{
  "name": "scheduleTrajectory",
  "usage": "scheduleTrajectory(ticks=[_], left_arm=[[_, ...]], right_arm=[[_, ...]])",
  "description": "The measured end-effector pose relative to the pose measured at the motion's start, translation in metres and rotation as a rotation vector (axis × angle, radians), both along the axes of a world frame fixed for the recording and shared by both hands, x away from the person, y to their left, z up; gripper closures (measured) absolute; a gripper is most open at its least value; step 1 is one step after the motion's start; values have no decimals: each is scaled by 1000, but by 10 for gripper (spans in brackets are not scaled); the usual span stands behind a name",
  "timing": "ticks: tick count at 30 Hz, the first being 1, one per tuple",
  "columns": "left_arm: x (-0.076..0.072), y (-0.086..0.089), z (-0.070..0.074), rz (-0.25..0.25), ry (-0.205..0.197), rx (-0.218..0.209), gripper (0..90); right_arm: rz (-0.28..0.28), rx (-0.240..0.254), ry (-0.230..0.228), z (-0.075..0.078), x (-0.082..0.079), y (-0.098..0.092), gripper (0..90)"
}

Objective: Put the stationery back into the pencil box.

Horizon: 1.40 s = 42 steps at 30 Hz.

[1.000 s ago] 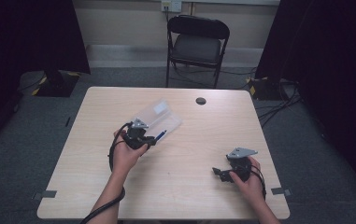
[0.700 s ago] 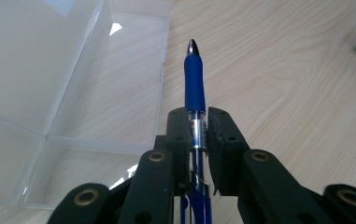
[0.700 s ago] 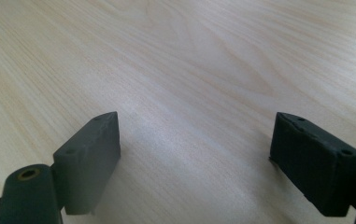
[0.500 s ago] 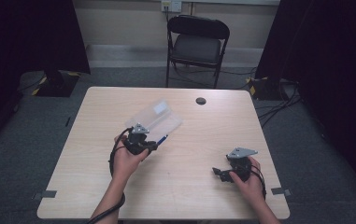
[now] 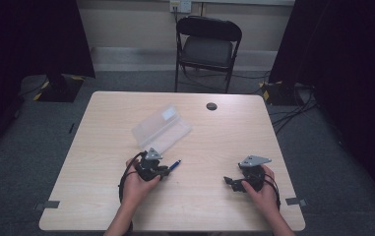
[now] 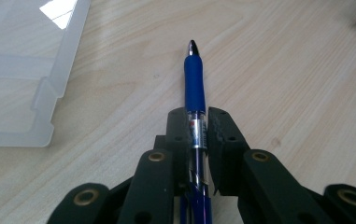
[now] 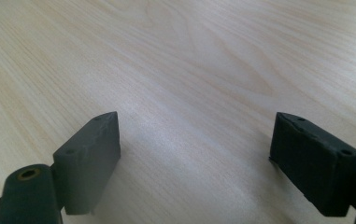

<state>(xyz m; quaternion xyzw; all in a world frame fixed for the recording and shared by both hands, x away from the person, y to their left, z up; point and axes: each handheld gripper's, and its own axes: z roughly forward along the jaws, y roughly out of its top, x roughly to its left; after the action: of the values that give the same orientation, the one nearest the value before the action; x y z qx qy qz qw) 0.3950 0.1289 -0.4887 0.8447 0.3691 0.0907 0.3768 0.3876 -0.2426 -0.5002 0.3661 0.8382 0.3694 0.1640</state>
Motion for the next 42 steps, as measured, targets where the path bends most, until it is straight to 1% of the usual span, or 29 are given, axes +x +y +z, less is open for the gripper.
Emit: scheduleTrajectory(ticks=[1, 3, 5, 6, 7, 9, 11, 13, 14, 15, 16, 19, 20, 22, 23, 24, 25, 26, 27, 30, 31, 32, 35, 36, 37, 38, 39, 40, 42], left_arm=[[0, 1, 0, -6, 1, 9, 796], [0, 2, 1, 1, -13, -12, 775], [2, 4, 3, 8, -36, -53, 697], [3, 5, 6, 17, -52, -60, 674], [4, 7, 10, 28, -61, -63, 663], [10, 12, 18, 48, -94, -70, 655], [19, 20, 25, 64, -133, -41, 641], [27, 27, 26, 97, -136, -10, 641], [31, 31, 25, 100, -129, -8, 644], [35, 32, 23, 115, -136, -17, 650], [38, 33, 22, 119, -133, -10, 653], [44, 31, 17, 89, -115, 40, 687], [46, 30, 15, 83, -104, 74, 692], [47, 30, 12, 95, -96, 68, 716], [46, 30, 10, 105, -75, 59, 730], [46, 31, 8, 109, -63, 72, 774], [45, 32, 6, 119, -65, 60, 795], [43, 34, 6, 123, -63, 61, 827], [42, 36, 6, 120, -54, 47, 862], [35, 41, 7, 123, -38, 44, 867], [32, 43, 7, 131, -39, 37, 865], [28, 45, 7, 130, -34, 47, 866], [14, 50, 7, 143, -23, 27, 866], [10, 52, 7, 136, -18, 32, 866], [5, 53, 7, 142, -24, 27, 865], [2, 56, 7, 129, -23, 34, 866], [-2, 57, 7, 132, -32, 40, 866], [-5, 58, 7, 130, -28, 34, 866], [-9, 61, 7, 127, -30, 42, 866]], right_arm=[[0, 0, 0, 0, 0, 0, 156], [0, 0, 0, 0, 0, 0, 156], [0, 0, 0, 0, 0, 0, 156], [0, 0, 0, 0, 0, 0, 156], [0, -1, 0, 0, 0, 0, 156], [0, 0, 0, 0, 0, 0, 156], [1, 0, 0, 0, 0, 0, 156], [0, 0, 0, 0, 0, 0, 156], [-1, -1, 0, 0, 0, 0, 156], [0, 0, 0, 0, 0, 0, 156], [0, 0, 0, 0, 0, 0, 156], [0, 0, 0, 0, 0, 0, 156], [0, 0, 0, 0, 0, 0, 156], [0, 0, 0, 0, 0, 0, 156], [0, -1, 0, 0, 0, 0, 156], [0, 0, 0, 0, 0, 0, 156], [0, -1, 0, 0, 0, 0, 156], [1, 0, 0, 0, 0, 0, 156], [1, 0, 0, 0, 0, 0, 156], [0, 0, 0, 0, 0, 0, 156], [0, 0, 0, 0, 0, 0, 156], [0, 0, 0, 0, 0, 0, 156], [0, -1, 0, 0, 0, 0, 156], [0, -1, 0, 0, 0, 0, 156], [0, -1, 0, 0, 0, 0, 156], [1, 0, 0, 0, 0, 0, 156], [1, 0, 0, 0, 0, 0, 155], [1, 0, 0, 0, 0, 0, 155], [0, -1, 1, 0, 0, 0, 156]])
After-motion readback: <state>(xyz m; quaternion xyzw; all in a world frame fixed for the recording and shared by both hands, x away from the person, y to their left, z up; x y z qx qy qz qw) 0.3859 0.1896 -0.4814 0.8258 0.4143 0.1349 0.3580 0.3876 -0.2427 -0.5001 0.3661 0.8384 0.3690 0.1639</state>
